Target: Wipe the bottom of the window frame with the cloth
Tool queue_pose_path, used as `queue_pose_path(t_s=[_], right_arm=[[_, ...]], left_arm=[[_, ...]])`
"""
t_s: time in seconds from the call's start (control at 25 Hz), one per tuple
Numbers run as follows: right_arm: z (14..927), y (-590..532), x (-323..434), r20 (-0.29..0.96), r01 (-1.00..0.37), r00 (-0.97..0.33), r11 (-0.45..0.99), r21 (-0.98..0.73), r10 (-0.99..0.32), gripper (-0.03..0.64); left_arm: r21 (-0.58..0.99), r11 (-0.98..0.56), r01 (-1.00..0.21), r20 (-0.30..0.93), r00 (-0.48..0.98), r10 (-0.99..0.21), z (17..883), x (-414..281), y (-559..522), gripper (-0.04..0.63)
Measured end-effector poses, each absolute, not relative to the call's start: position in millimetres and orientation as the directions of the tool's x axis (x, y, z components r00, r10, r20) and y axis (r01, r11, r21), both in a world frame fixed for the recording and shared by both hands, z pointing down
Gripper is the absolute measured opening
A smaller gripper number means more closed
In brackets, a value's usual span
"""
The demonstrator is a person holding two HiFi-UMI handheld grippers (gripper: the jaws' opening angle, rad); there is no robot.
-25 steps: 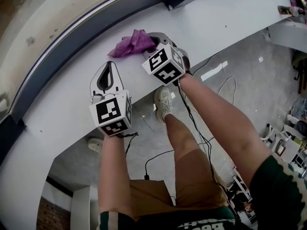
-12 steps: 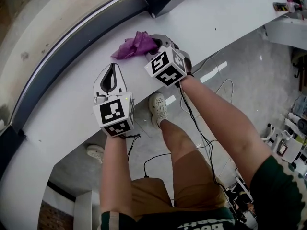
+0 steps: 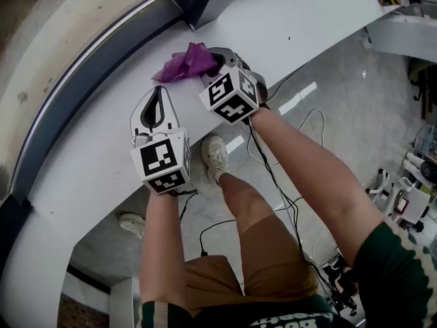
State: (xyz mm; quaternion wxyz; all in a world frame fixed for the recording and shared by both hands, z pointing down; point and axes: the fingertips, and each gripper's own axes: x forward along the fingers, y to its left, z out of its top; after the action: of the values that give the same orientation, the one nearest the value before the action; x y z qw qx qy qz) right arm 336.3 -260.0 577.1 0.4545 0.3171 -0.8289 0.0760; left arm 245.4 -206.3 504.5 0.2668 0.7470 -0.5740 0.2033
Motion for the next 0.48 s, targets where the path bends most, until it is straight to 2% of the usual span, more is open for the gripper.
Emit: queue_pose_path(t_s=[0.2, 0.48], right_arm=[[575.7, -261.4, 343.2, 0.8, -0.614, -0.377, 0.772, 0.161, -0.467, 0.091], [577.8, -247.0, 344.8, 0.807, -0.54, -0.378, 0.816, 0.207, -0.454, 0.089]], left_arm=[[0.166, -0.192, -0.967, 0.61, 0.253, -0.751, 505.2, 248.5, -210.2, 0.009], [0.177, -0.213, -0.961, 0.623, 0.277, -0.732, 508.5, 266.1, -207.4, 0.009]])
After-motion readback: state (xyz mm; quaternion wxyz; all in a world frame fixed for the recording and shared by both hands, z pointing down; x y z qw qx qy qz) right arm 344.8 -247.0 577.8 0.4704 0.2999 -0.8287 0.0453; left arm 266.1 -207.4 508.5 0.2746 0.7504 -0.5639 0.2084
